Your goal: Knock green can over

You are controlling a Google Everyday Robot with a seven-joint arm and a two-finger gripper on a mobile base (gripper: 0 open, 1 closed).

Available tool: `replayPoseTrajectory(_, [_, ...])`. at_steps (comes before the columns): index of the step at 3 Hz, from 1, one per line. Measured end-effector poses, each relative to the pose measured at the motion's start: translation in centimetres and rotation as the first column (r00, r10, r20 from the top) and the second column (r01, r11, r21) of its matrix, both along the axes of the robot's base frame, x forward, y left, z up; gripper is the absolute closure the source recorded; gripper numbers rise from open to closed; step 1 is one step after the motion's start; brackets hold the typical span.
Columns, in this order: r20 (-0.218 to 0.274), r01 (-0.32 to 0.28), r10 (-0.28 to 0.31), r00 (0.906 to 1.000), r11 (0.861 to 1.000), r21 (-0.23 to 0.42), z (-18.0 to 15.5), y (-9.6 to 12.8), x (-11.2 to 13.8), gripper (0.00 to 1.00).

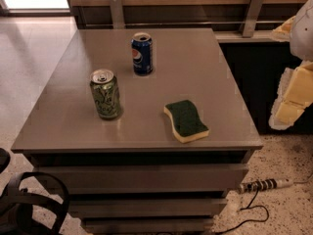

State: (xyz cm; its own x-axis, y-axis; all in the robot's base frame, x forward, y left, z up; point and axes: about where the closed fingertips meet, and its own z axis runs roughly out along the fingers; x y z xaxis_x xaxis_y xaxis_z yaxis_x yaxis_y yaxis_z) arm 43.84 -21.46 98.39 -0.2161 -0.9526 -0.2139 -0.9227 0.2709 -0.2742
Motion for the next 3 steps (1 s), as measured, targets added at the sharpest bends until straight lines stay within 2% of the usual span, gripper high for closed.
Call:
replayPoseTrajectory(1, [0.000, 0.000, 0.000, 1.0000, 1.000, 0.000, 0.0, 0.0, 0.0, 0.00])
replayPoseTrajectory(2, [0.024, -0.016, 0.013, 0.9996, 0.995, 0.095, -0.2, 1.2, 0.9, 0.00])
replayPoseTrajectory(3, [0.064, -0.067, 0.051, 0.9966, 0.957, 0.283, -0.7, 4.5, 2.7, 0.00])
